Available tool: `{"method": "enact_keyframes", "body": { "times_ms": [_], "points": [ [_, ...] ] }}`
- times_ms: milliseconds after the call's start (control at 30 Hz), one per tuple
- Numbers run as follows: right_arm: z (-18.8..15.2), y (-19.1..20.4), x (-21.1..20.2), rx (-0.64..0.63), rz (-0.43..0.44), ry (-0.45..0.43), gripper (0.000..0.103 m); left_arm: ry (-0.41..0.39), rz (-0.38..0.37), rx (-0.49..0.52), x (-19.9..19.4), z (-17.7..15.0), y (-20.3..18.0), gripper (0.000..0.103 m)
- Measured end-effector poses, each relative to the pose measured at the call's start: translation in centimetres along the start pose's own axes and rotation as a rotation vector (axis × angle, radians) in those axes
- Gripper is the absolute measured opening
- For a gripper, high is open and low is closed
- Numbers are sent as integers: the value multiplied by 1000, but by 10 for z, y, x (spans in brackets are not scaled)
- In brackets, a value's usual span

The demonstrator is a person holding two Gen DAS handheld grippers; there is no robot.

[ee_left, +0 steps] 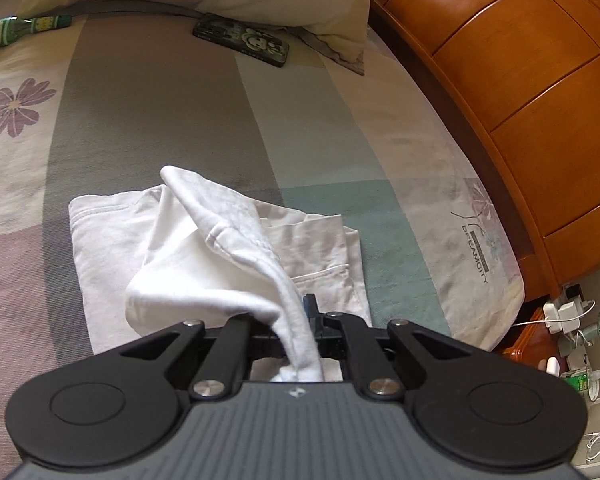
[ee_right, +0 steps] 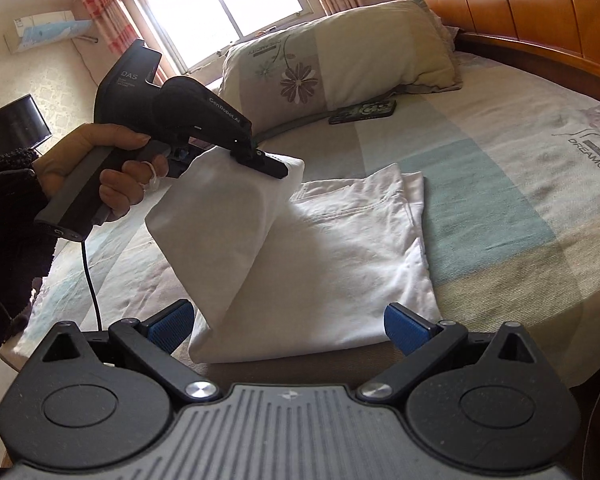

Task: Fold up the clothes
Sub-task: 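Lift the held shirt edge with the left gripper and fold it over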

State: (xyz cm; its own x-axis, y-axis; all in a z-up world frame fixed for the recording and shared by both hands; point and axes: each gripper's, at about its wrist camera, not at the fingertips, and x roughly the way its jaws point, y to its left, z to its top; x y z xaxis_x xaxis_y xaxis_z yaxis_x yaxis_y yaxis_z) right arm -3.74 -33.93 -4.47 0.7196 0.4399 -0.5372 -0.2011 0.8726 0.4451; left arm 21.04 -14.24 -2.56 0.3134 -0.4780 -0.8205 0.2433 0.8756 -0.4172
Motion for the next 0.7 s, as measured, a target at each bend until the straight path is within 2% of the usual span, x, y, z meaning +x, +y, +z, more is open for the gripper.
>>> {"method": "enact_keyframes", "body": {
  "times_ms": [700],
  "points": [
    [1, -15, 15, 29, -5, 35, 103, 75, 44, 20, 53, 8, -28, 5]
  ]
}}
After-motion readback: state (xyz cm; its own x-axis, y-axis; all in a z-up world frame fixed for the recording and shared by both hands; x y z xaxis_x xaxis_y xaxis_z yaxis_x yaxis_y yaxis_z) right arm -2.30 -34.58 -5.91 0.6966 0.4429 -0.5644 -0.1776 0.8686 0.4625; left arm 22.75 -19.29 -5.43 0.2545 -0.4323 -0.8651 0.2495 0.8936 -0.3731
